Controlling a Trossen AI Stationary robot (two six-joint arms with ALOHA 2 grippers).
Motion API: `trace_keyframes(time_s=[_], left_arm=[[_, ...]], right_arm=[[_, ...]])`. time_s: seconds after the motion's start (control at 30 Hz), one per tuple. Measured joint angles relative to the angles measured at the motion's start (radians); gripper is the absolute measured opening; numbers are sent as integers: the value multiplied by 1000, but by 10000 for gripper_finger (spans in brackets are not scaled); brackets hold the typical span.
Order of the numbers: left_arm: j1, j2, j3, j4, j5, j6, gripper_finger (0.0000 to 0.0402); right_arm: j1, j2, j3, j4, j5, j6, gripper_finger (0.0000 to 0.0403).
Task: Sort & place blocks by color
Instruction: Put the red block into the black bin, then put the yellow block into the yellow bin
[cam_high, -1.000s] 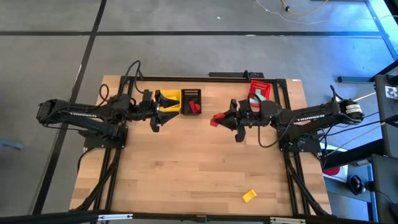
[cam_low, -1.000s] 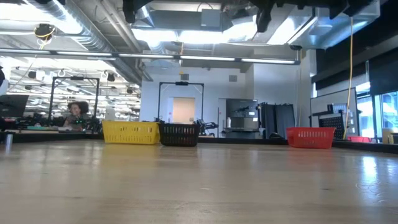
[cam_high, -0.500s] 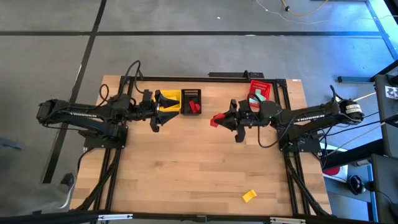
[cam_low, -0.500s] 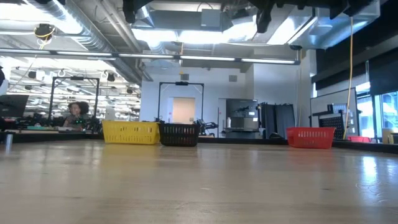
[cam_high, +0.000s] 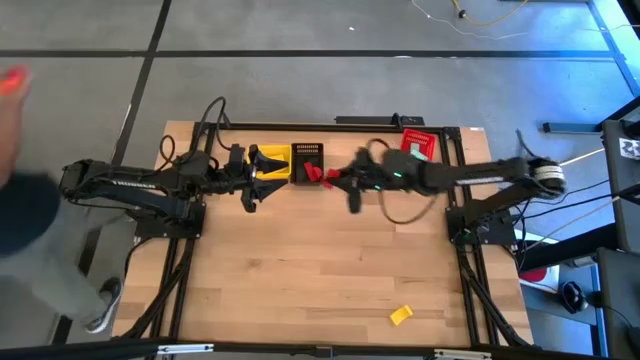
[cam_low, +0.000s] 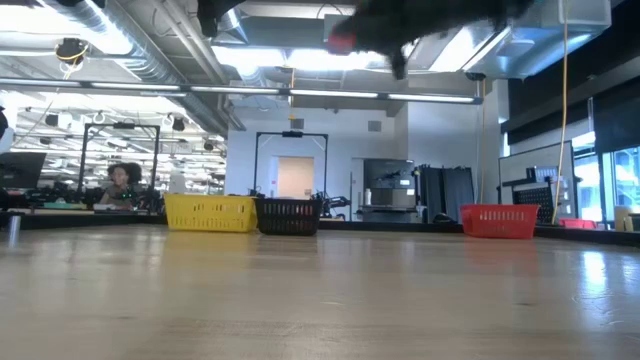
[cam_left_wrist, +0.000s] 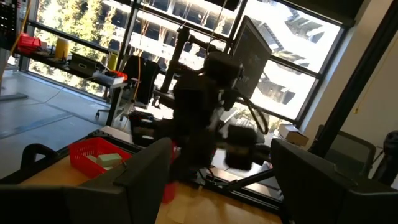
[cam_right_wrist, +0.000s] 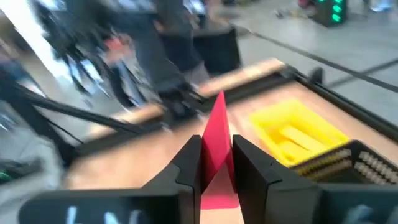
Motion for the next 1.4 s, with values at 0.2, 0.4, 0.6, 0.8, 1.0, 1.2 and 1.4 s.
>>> trace_keyframes(time_s=[0.2, 0.4, 0.6, 0.8, 1.0, 1.2, 1.4], left_arm=[[0, 0, 0, 1, 0, 0, 267], [0, 0, 0, 3, 0, 0, 267], [0, 0, 0, 5, -8, 6, 267], [0, 0, 0, 6, -7, 6, 267], [0, 0, 0, 6, -7, 6, 267], [0, 0, 0, 5, -7, 6, 267], [0, 0, 0, 4, -7, 6, 267]], right_arm=[[-131, 267, 172, -67, -8, -43, 61], [-231, 492, 288, -62, 19, 71, 61], [-261, 606, 337, -60, 20, 259, 61], [-261, 641, 338, -70, 61, 356, 68], [-263, 641, 338, -64, 68, 400, 143], [-270, 635, 338, -69, 56, 423, 181], [-308, 525, 339, -152, -85, 243, 185]])
